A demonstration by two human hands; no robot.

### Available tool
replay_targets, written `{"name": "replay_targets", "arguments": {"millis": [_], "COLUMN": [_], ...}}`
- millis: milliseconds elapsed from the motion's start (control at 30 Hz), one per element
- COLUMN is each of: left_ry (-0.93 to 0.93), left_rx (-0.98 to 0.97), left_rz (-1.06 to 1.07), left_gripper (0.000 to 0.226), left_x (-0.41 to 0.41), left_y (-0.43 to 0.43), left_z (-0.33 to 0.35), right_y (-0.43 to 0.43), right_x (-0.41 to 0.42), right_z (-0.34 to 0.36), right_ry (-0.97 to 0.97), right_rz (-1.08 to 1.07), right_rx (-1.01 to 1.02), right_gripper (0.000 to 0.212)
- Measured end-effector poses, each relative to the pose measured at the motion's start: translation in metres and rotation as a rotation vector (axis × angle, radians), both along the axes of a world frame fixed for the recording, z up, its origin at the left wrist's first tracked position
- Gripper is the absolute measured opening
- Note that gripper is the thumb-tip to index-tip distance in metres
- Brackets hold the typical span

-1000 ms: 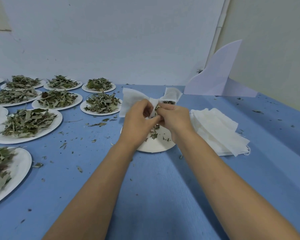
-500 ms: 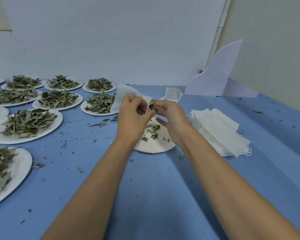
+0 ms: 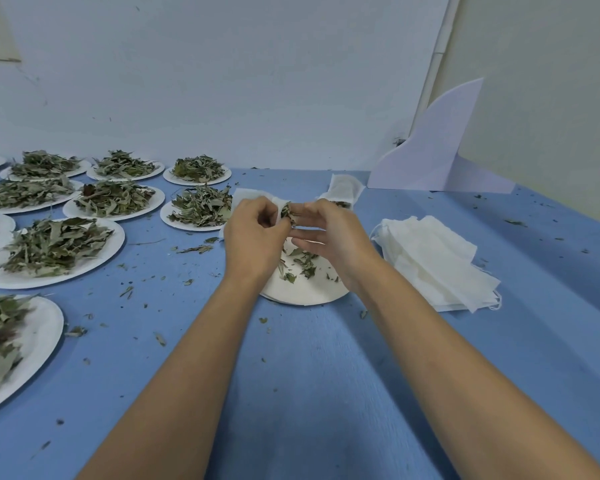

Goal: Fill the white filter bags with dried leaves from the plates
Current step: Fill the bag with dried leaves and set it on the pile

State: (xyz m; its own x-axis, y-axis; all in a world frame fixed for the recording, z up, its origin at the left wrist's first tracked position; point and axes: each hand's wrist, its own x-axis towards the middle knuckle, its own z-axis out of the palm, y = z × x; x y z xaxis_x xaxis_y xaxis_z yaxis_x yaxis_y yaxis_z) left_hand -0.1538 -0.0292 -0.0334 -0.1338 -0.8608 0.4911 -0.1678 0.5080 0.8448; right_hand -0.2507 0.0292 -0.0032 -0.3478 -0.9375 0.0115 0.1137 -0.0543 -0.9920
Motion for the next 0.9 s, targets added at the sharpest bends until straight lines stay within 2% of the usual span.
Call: {"name": "replay_targets", "arguments": {"millis": [100,167,267,333,433,500,633,767,900], "left_ry": [0.036,0.052,0.062,0.067,0.052,0.029,0.046,0.044,-0.005], "left_rx": [0.040,0.057,0.069,0.077,0.071,0.064,0.079,0.093,0.085], "left_rz": [0.009,-0.007,-0.054,-0.115,-0.168,-0.166,-0.018,0.193,0.259], "left_gripper": [0.028,0.029,0.030,0.030,0.030,0.031,0.029,0.030,0.028], "left_x": [0.003,0.003,0.004,0.004,0.003,0.001,0.001,0.005,0.001], "left_y": [-0.002,0.000,0.003,0.005,0.007,0.008,0.006,0.000,0.000], "left_z": [0.001,0.002,0.004,0.006,0.008,0.008,0.007,0.007,0.005], "right_y": [0.001,0.001,0.001,0.002,0.003,0.001,0.001,0.003,0.000], "right_x": [-0.002,-0.004,-0.011,-0.016,-0.019,-0.020,-0.015,-0.003,-0.004], "right_z": [0.002,0.000,-0.005,-0.007,-0.006,-0.007,-0.011,-0.015,-0.016], "right_ry": [0.044,0.112,0.308,0.482,0.593,0.635,0.684,0.717,0.689], "right_rz": [0.003,-0.088,-0.268,-0.290,-0.274,-0.308,-0.290,-0.142,-0.145], "right_rx": [-0.008,-0.035,-0.101,-0.114,-0.116,-0.126,-0.161,-0.193,-0.181], "right_gripper": [0.021,0.019,0.012,0.011,0.001,0.006,0.008,0.014,0.014]}}
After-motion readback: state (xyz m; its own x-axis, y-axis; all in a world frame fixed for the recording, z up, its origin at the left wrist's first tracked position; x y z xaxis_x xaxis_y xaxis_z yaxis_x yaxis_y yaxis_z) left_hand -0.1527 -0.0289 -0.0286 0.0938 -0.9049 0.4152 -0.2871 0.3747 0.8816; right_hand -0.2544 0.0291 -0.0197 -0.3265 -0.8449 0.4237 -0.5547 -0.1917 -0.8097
